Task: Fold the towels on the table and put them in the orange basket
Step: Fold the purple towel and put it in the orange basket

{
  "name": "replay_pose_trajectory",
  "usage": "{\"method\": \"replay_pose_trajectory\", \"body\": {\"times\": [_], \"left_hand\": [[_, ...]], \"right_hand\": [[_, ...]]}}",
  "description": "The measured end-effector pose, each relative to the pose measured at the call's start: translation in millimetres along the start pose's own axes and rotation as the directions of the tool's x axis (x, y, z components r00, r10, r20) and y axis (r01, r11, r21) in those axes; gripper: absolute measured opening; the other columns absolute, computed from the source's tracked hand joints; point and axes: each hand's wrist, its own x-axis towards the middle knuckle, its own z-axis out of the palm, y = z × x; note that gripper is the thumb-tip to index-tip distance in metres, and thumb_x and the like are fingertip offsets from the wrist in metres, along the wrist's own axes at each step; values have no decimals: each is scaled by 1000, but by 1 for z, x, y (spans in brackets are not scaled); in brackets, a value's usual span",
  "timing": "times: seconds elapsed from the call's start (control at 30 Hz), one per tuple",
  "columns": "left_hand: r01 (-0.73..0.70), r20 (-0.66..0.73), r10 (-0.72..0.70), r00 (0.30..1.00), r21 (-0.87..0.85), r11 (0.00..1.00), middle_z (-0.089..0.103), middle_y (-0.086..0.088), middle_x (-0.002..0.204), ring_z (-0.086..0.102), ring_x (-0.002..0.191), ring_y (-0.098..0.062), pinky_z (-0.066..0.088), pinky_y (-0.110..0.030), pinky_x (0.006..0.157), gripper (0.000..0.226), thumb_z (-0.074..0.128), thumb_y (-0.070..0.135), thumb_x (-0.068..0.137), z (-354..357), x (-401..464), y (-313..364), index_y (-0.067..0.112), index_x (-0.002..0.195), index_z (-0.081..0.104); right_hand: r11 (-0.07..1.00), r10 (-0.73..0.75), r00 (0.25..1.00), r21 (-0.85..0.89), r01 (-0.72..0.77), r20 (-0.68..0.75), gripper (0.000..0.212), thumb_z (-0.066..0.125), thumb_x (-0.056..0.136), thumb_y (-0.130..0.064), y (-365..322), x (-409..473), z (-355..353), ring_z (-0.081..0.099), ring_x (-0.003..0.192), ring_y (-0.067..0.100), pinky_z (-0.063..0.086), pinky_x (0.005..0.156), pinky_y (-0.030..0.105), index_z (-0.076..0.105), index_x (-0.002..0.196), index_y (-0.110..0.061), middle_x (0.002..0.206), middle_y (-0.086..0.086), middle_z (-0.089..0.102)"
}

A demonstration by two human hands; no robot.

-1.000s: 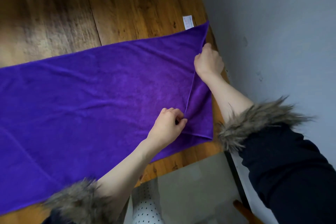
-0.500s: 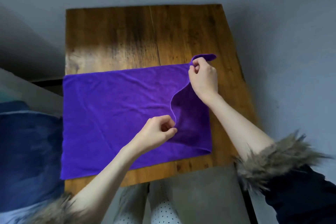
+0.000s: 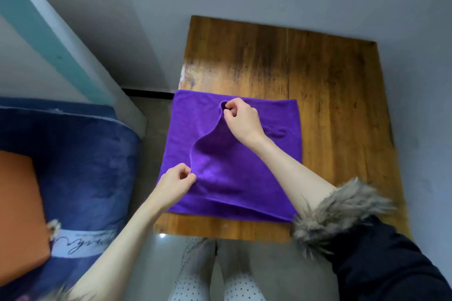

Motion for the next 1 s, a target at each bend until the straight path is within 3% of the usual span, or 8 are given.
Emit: {"method": "replay_pose_trajectory", "body": {"times": [0.13, 0.27, 0.33, 0.47, 0.63, 0.77, 0.87, 1.0], "left_hand": [[135, -83, -128, 988, 81, 988, 60, 0, 84, 54, 87, -20, 33, -26, 72, 12, 53, 23, 91, 7, 15, -27, 13, 86, 56], [161, -105, -148, 983, 125, 979, 61, -7, 102, 56, 101, -26, 39, -30, 81, 25, 58, 28, 89, 24, 29, -42, 8, 104, 57], [173, -119, -151, 981, 198, 965, 56, -15, 115, 49, 112, -34, 36, -36, 92, 38, 59, 30, 88, 33, 33, -44, 5, 117, 54], [155, -143, -116, 983, 307, 939, 41, -13, 127, 34, 119, -34, 35, -43, 93, 48, 58, 32, 89, 53, 32, -27, 9, 128, 43], [82, -157, -15, 988, 427, 901, 35, -14, 132, 31, 123, -36, 36, -48, 95, 51, 58, 27, 87, 66, 40, -2, 9, 132, 42], [-72, -113, 145, 983, 487, 871, 40, -15, 135, 34, 127, -34, 33, -45, 101, 51, 60, 20, 85, 77, 60, 22, 4, 130, 46], [-102, -135, 194, 972, 500, 860, 44, -15, 132, 37, 123, -36, 35, -48, 99, 46, 57, 17, 86, 88, 75, 46, 5, 129, 47], [-158, -116, 245, 963, 495, 854, 48, -21, 125, 42, 116, -40, 38, -50, 94, 35, 54, 12, 88, 104, 90, 65, 3, 122, 53]], "right_hand": [[966, 10, 995, -259, 17, 103, 31, 44, 94, -21, 38, 8, 18, 51, 115, 31, 42, 94, 40, 56, 120, -9, 120, 12, 60], [825, 70, 988, -566, 19, 135, 48, 43, 97, -29, 86, 15, 8, 21, 140, 29, 22, 110, 52, 34, 142, -17, 150, 10, 30], [786, 130, 974, -618, 13, 187, 58, 42, 97, -37, 107, 16, -1, 2, 145, 26, 11, 111, 59, 18, 149, -24, 158, 4, 9], [758, 196, 947, -652, 18, 255, 67, 41, 95, -48, 141, 11, -18, -9, 145, 22, 15, 110, 63, 3, 149, -35, 158, -6, -11], [736, 283, 948, -667, -118, 144, 69, 38, 94, -54, 166, -12, -37, -5, 146, 25, 30, 105, 57, 2, 149, -35, 158, -4, -9], [707, 396, 916, -658, -260, 64, 70, 39, 92, -56, 183, -34, -63, 20, 140, 34, 40, 98, 46, 11, 149, -26, 157, 7, 9], [669, 501, 864, -657, -348, 53, 67, 39, 92, -58, 196, -50, -89, 41, 126, 40, 43, 92, 45, 22, 145, -19, 148, 15, 25], [620, 614, 779, -688, -378, 125, 67, 39, 91, -59, 220, -77, -112, 46, 123, 39, 42, 94, 44, 30, 139, -12, 139, 19, 40]]}}
